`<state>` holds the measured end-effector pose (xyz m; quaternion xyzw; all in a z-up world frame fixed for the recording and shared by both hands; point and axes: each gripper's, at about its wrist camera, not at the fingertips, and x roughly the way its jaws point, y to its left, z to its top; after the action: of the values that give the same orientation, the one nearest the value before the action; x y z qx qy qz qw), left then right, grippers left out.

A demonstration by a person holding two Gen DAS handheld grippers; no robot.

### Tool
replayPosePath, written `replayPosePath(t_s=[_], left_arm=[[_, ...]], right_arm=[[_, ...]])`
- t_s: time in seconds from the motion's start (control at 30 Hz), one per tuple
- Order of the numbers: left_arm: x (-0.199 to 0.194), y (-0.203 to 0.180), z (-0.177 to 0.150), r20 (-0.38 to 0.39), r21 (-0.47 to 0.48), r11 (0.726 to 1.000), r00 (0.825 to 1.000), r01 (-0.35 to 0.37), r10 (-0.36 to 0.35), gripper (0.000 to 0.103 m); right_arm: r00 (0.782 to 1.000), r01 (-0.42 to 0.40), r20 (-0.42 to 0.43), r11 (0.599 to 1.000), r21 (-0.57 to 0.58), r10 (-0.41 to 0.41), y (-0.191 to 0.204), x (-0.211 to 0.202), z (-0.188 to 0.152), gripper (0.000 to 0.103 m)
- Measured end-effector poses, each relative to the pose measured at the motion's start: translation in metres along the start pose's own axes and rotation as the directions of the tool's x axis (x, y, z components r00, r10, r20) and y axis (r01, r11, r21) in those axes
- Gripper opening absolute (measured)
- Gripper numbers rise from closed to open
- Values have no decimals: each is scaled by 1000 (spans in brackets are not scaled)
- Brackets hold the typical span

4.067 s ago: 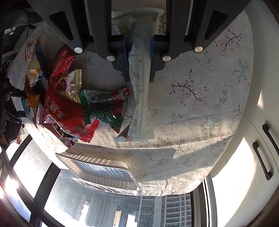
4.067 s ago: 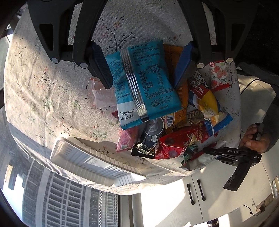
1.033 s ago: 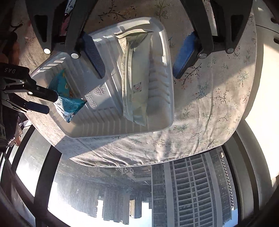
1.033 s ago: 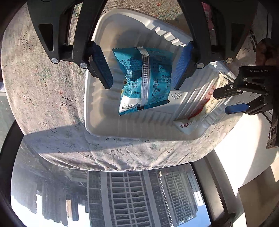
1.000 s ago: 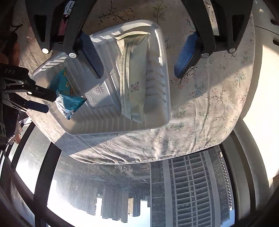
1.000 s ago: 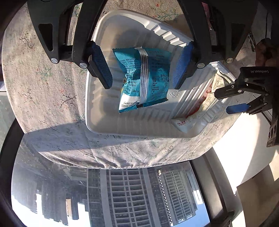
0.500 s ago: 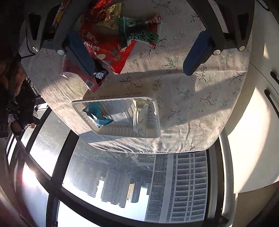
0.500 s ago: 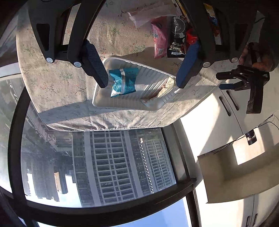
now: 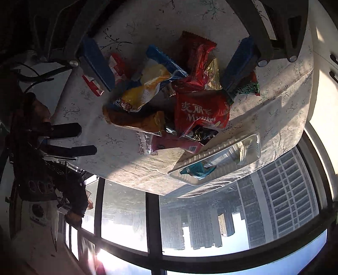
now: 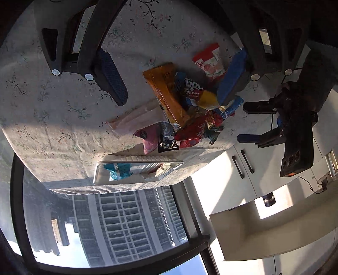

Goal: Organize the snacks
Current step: 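Move both tools back to the snack pile, then grasp the blue-wrapped yellow cake with the left tool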

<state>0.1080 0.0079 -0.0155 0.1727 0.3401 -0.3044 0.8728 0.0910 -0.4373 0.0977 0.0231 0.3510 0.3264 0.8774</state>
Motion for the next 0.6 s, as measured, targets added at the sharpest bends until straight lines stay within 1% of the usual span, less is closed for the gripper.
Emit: replayPosePath(t_s=[0.1,0.2,0.23,0.27,0.33,0.4,0.47,0.53,0.6], left_arm=[[14,-14,8,-62,93,993,996,69,-63,103],[23,-22,14,-110,155,982,990,105,-88,102],[26,-23,16,-126,171,978,987,117,-96,100],[30,-22,16,-147,177,975,984,131,-105,98],[37,-20,18,-181,179,974,978,139,-106,81],[42,-20,17,-212,186,970,970,157,-116,75],[46,-20,17,-227,196,966,966,170,-125,73],[49,-21,18,-243,204,962,961,184,-132,59],[53,-22,19,-261,215,958,956,192,-134,54]], right_arm=[[999,-30,-25,999,-21,30,9,0,-14,86],[997,-77,-29,995,-68,76,21,-4,-19,86],[996,-85,-30,993,-86,83,25,-6,-20,86],[996,-91,-33,991,-100,89,27,-4,-17,86],[994,-102,-38,989,-108,98,30,-4,-19,86],[993,-116,-49,986,-117,111,33,-3,-18,86],[992,-124,-54,983,-132,117,36,-4,-20,86],[990,-137,-55,981,-140,130,39,-4,-23,86],[988,-150,-55,979,-141,144,39,-5,-25,86]])
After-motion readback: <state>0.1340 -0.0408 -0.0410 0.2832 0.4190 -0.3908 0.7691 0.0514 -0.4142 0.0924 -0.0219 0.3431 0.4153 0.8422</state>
